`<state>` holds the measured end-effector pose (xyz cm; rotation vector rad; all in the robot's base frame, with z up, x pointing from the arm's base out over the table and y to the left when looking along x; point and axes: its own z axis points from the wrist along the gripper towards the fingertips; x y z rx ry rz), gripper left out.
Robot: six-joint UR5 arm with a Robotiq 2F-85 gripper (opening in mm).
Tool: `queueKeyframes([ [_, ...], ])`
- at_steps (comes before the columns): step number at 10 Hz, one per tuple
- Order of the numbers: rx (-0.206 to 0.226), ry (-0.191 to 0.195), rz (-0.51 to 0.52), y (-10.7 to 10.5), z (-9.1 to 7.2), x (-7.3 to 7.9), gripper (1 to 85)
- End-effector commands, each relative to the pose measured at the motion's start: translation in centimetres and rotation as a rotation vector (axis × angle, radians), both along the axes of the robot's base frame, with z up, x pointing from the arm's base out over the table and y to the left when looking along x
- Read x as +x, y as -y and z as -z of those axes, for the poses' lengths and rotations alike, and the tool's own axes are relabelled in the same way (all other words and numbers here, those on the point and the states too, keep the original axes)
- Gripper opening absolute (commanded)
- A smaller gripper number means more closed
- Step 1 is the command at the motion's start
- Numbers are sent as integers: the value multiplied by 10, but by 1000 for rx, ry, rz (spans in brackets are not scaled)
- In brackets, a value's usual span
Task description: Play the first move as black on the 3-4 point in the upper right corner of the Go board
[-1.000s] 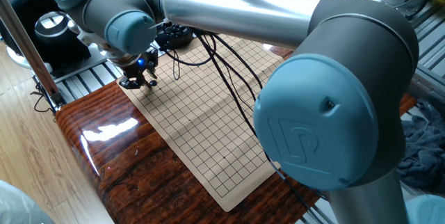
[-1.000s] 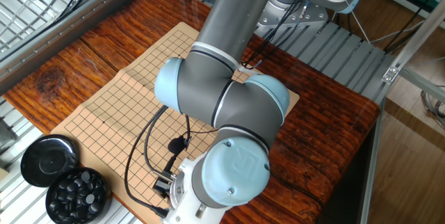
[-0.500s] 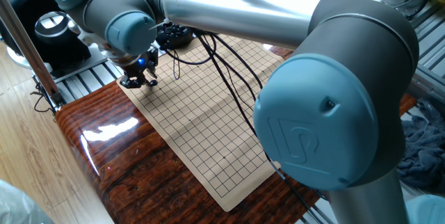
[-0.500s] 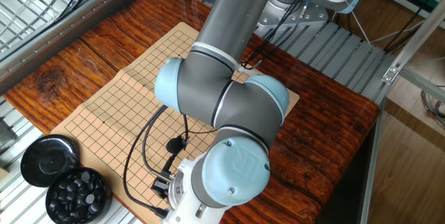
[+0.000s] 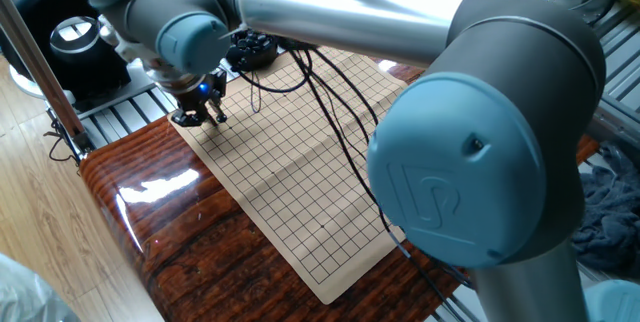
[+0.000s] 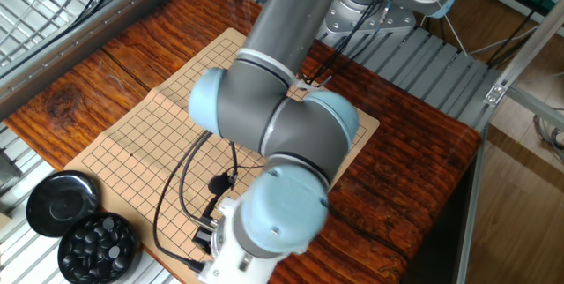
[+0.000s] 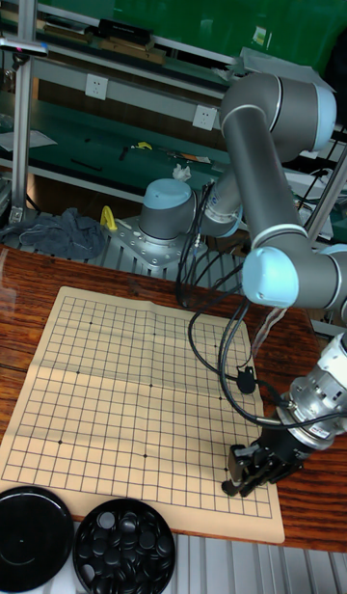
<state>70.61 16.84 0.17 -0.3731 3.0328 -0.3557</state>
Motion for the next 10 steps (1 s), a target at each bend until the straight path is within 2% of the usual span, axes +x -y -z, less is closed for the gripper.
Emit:
queueKeyframes([
  [1,74,-27,-3,-3,-4,-4,293],
  [2,52,-27,-10,3,-8,-3,297],
  [5,42,-19,-17,9,-14,-1,273],
  [7,68,-17,-22,15,-22,3,150],
  [10,130,-35,-25,23,-36,4,100],
])
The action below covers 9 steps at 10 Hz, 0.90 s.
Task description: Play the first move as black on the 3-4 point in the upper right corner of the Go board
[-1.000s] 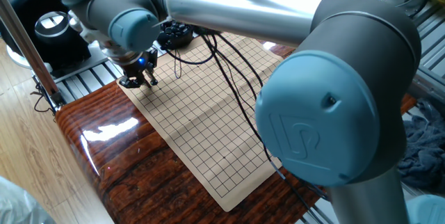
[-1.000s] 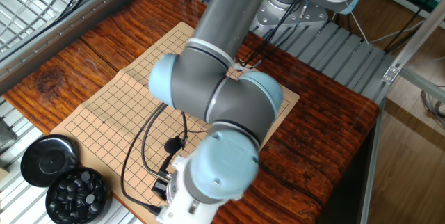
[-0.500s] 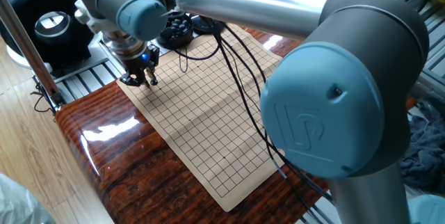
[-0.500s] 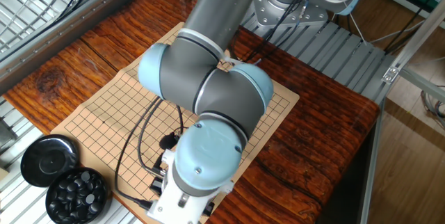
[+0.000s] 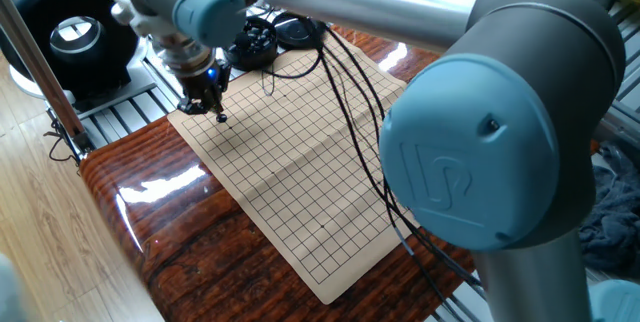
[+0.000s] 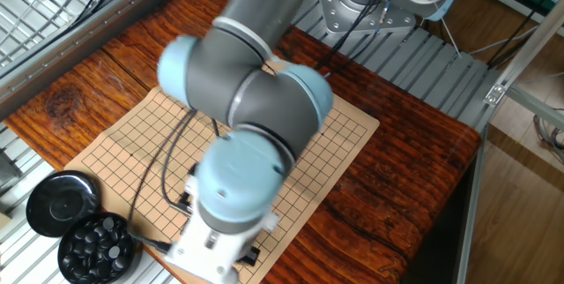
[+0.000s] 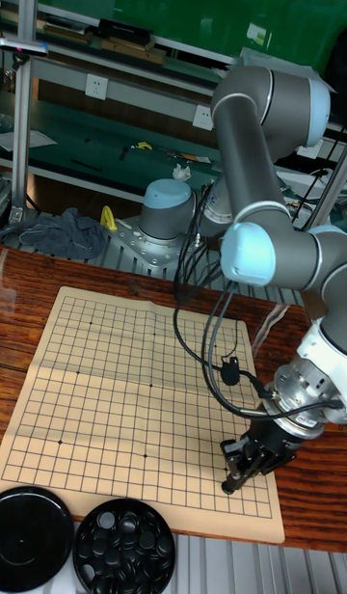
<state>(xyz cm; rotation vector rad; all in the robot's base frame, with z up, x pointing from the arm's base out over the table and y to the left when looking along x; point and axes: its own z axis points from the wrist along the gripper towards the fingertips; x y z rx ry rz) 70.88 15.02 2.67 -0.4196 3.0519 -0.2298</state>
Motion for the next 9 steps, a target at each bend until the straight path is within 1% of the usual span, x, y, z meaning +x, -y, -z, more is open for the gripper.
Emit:
queueKeyframes([
  [1,11,0,-12,19,-17,6,17],
  [2,13,-2,-4,22,-21,6,13],
  [4,19,13,0,27,-26,12,13],
  [5,23,26,19,27,-26,15,13],
  [6,11,45,27,31,-27,19,13],
  [7,-1,76,10,36,-29,28,13],
  [8,10,87,22,36,-28,33,13],
  [9,38,89,48,33,-25,34,13],
])
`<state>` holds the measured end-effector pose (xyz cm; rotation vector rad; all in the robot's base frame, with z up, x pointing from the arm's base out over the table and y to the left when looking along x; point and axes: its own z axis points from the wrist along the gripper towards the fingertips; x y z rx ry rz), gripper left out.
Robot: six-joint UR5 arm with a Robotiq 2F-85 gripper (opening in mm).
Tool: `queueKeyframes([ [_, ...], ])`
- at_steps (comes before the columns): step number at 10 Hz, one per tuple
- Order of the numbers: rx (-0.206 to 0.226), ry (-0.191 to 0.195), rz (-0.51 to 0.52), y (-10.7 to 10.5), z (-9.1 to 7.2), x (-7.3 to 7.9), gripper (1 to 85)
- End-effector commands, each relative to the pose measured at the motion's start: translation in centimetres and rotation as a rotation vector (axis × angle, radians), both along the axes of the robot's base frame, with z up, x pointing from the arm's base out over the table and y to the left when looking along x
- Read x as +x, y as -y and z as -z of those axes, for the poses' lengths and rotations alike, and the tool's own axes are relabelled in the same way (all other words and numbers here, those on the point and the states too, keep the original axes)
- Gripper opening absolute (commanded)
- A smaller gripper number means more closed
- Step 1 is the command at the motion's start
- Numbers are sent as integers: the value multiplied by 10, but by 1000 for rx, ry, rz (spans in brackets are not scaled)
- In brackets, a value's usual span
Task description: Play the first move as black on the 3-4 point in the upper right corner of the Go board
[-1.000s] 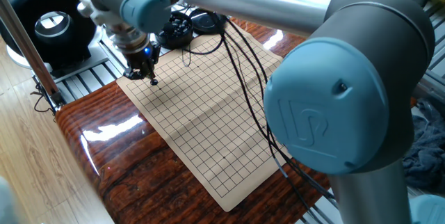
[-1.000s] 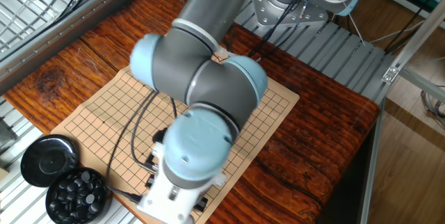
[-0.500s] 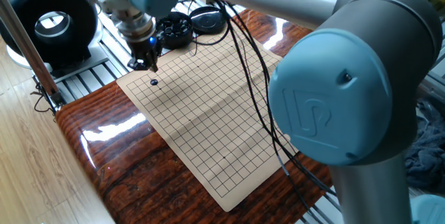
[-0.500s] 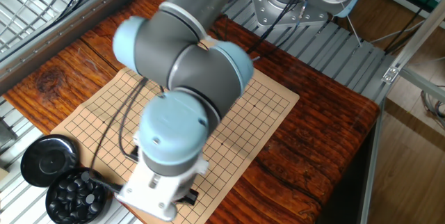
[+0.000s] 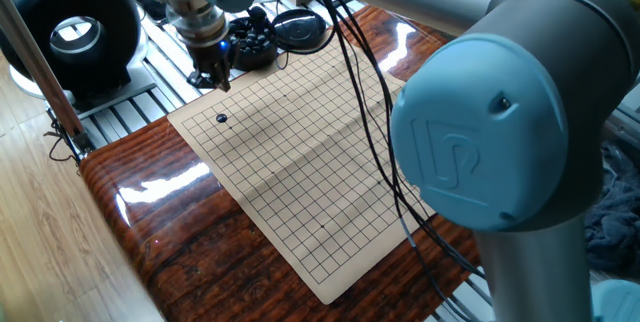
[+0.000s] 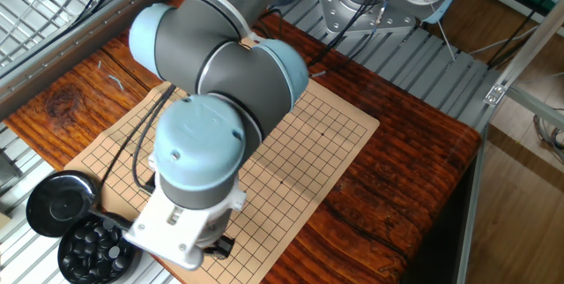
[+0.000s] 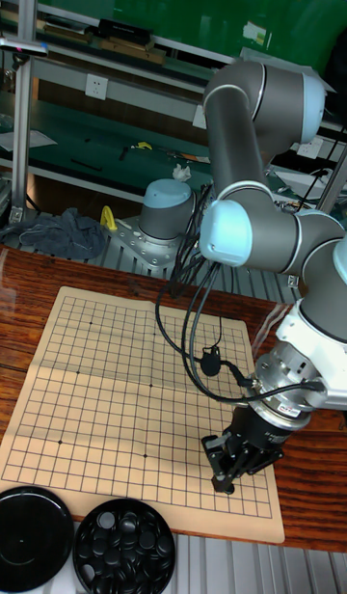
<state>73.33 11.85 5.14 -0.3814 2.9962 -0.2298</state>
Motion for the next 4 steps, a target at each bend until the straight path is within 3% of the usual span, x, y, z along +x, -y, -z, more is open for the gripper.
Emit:
queueKeyframes([
  [1,39,41,39,3,0,14,13],
  [4,68,50,67,8,-3,17,13],
])
